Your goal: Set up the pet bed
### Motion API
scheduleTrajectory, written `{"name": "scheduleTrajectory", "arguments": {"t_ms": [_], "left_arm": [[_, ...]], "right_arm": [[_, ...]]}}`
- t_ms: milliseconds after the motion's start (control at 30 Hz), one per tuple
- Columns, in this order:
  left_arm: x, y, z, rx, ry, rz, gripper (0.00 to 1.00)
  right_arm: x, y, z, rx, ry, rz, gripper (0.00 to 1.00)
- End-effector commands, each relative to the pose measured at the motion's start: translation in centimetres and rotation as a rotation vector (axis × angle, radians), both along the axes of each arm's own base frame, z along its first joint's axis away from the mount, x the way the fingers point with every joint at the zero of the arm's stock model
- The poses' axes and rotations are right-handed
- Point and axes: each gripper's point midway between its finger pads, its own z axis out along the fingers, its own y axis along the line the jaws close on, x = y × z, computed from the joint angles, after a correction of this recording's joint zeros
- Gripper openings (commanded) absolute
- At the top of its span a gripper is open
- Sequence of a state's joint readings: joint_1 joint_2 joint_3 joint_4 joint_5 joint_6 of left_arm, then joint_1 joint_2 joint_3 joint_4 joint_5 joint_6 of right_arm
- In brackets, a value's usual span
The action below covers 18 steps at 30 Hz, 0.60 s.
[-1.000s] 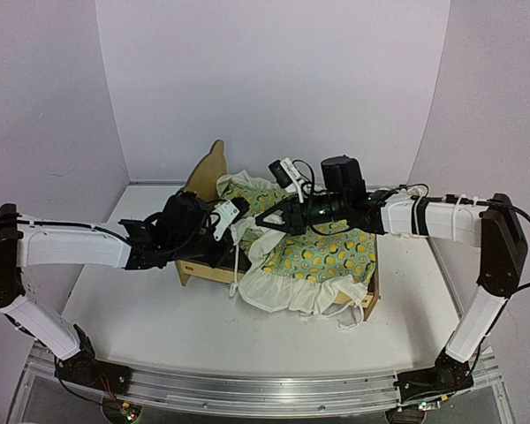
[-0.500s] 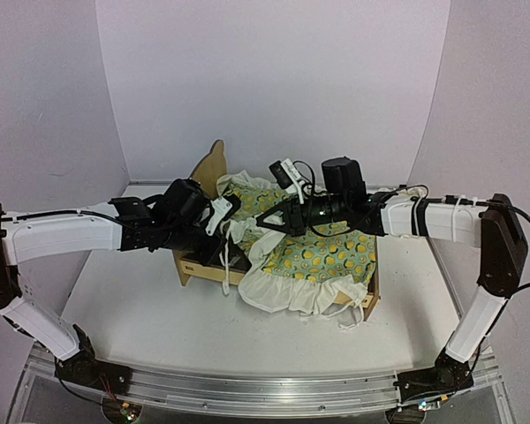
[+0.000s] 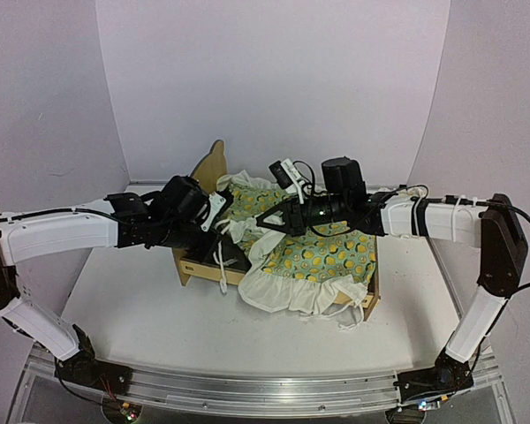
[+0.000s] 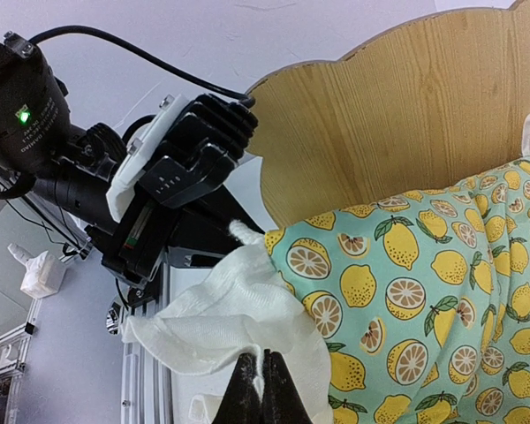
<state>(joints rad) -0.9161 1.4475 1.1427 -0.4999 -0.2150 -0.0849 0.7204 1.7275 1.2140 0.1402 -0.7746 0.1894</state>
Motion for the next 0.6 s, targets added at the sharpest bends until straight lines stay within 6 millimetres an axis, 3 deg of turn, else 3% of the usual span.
{"name": "scheduleTrajectory", "arguments": {"t_ms": [0, 100, 300, 567], "left_arm": [[0.4, 0.2, 4.8, -0.074, -0.08, 0.012, 0.0], [0.2, 0.5, 5.6, -0.081, -0.098, 0.009, 0.0], [0.1, 0.5, 5.2, -0.071, -0.088, 0.006, 0.0], [1.4, 0.9, 2.5, 0.021, -0.085, 0.055, 0.0]], "right_arm": [[-0.6, 0.0, 3.0, 0.064, -0.055, 0.018, 0.0], [-0.6, 0.1, 3.1, 0.067, -0.056, 0.02, 0.0], [-0.7, 0.1, 2.8, 0.065, -0.052, 0.022, 0.0], [-0.8, 0.3, 2.9, 0.066, -0.053, 0.024, 0.0]]}}
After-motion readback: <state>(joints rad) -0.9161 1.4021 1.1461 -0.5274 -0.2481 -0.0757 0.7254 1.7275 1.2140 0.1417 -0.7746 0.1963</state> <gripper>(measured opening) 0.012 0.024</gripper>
